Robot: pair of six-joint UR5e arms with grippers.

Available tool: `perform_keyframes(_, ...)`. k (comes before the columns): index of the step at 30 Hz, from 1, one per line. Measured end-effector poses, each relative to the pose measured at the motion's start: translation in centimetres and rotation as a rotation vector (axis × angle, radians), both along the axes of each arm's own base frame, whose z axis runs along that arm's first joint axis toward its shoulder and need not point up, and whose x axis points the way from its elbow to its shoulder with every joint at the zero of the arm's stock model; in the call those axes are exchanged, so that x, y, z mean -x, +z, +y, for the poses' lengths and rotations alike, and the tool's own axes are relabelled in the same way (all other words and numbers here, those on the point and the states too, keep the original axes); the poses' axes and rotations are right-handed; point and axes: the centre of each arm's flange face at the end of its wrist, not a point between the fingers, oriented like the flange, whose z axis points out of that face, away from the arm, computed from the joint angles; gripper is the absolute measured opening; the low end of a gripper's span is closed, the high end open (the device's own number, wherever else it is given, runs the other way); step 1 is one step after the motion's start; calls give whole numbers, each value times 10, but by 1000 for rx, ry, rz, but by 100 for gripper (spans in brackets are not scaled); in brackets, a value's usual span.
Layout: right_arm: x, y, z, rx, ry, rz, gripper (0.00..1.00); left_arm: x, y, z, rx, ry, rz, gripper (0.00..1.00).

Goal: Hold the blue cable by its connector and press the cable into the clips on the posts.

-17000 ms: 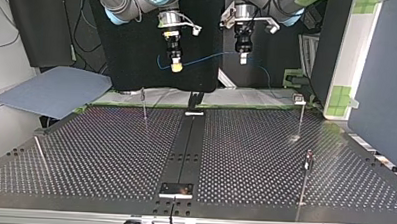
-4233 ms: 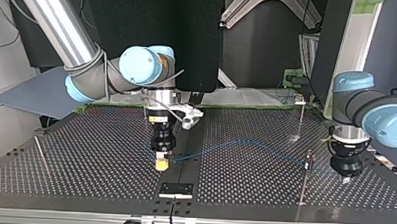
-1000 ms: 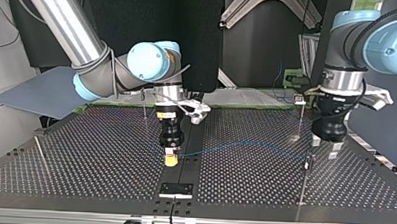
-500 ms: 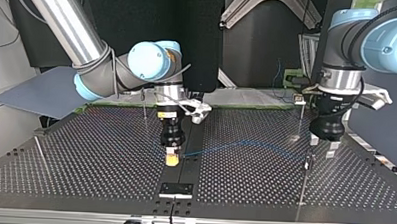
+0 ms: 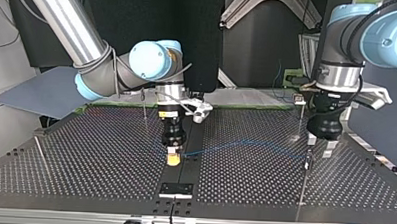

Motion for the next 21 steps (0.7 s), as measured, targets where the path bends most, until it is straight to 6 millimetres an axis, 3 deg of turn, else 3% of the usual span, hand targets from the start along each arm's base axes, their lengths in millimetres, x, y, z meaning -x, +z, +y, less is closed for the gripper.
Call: perform_keyframes(21,1,0,-2,0,-2,1,0,1,1,-11,43,-65,-6,100)
